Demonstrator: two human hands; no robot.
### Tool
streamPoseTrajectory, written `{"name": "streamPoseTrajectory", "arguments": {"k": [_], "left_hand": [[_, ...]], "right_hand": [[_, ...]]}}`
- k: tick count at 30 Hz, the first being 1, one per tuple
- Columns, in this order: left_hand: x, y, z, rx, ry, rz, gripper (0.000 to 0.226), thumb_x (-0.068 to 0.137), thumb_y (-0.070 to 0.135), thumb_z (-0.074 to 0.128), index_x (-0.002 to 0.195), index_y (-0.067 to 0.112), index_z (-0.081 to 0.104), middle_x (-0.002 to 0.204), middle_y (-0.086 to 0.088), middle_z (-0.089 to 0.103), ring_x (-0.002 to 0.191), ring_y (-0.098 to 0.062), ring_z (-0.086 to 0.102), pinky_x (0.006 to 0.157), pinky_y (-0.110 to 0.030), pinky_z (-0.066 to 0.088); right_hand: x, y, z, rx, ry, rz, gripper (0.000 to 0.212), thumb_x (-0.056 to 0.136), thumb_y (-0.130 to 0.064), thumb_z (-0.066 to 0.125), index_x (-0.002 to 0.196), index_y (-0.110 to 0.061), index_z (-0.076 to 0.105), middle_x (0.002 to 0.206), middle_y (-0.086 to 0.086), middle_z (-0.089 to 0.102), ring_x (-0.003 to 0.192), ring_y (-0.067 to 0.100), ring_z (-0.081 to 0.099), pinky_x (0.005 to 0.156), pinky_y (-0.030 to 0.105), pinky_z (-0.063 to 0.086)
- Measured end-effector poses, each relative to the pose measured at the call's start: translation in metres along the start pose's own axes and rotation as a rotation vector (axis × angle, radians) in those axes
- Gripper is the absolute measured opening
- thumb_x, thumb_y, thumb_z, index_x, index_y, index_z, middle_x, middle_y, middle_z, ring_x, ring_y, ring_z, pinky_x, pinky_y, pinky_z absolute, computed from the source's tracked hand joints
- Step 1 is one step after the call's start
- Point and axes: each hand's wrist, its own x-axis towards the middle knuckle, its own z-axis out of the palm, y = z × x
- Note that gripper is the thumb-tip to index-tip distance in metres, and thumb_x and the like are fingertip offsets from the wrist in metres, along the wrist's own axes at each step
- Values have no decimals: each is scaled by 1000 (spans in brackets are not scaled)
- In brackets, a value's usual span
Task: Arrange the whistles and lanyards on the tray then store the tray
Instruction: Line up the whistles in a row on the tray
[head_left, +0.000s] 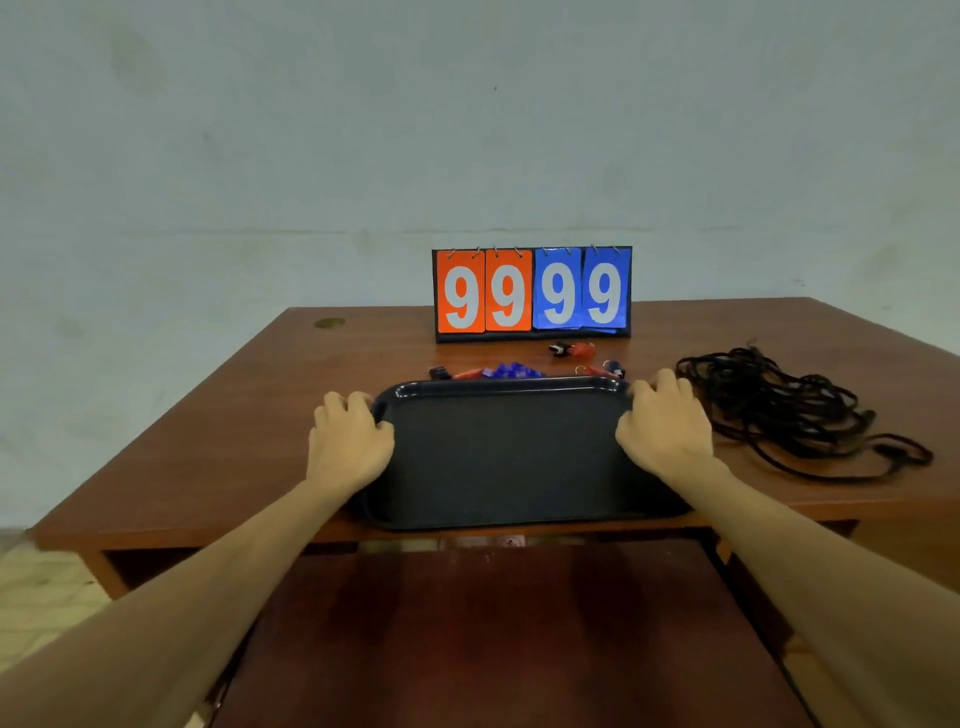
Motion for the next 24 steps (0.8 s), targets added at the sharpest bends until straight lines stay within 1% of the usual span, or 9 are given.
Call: {"name": "streamPoseTrajectory", "arguments": {"k": [2, 5, 9, 13, 16, 20, 22, 24], "left_hand": [[10, 4, 0, -8, -15, 50, 39, 94, 24, 46, 131, 13, 45, 136, -12, 36, 127, -31, 32, 104, -43, 31], [22, 9, 5, 14, -56, 190, 37, 94, 23, 47, 131, 18, 47, 135, -7, 39, 126, -26, 33, 104, -39, 30], [43, 20, 14, 41, -144, 380, 33, 95, 21, 47, 127, 25, 52, 133, 1, 45, 125, -18, 37, 104, -35, 31], [65, 41, 27, 34, -203, 459, 33, 96, 24, 47, 128, 26, 52, 133, 4, 48, 124, -14, 39, 104, -33, 31], [81, 59, 43, 51, -199, 474, 35, 96, 27, 46, 131, 26, 50, 133, 3, 48, 123, -14, 40, 105, -35, 32], [100, 79, 62, 144, -163, 351, 40, 97, 34, 44, 135, 22, 47, 140, -2, 44, 131, -20, 35, 109, -41, 27], [106, 82, 68, 235, -147, 302, 39, 97, 37, 42, 131, 20, 50, 138, -3, 45, 130, -21, 35, 110, -43, 24], [109, 81, 73, 266, -109, 292, 35, 97, 36, 42, 125, 21, 58, 131, -1, 51, 125, -19, 39, 108, -41, 23]], "right_hand": [[6, -19, 4, 60, -10, -83, 36, 90, -24, 54, 123, -11, 56, 126, 10, 48, 116, 25, 45, 96, 37, 45], [17, -48, 8, 186, -73, -146, 38, 91, -24, 56, 127, -14, 54, 130, 6, 48, 120, 20, 45, 100, 35, 43], [37, -71, 21, 326, -137, -142, 37, 91, -24, 58, 128, -16, 53, 132, 3, 47, 121, 17, 46, 102, 35, 42], [65, -73, 34, 355, -171, -176, 40, 93, -26, 56, 132, -16, 50, 139, 4, 44, 130, 19, 39, 106, 36, 37], [85, -74, 46, 320, -162, -210, 44, 95, -30, 53, 137, -18, 46, 143, 3, 43, 135, 20, 34, 109, 38, 33], [100, -81, 63, 349, -194, -273, 47, 99, -33, 44, 144, -24, 37, 150, 0, 37, 141, 21, 26, 114, 44, 22], [102, -84, 72, 343, -205, -329, 45, 100, -35, 40, 144, -27, 37, 150, -2, 38, 140, 19, 28, 113, 43, 21], [103, -86, 81, 336, -204, -387, 44, 100, -37, 38, 143, -30, 38, 148, -5, 39, 137, 18, 31, 112, 43, 21]]}}
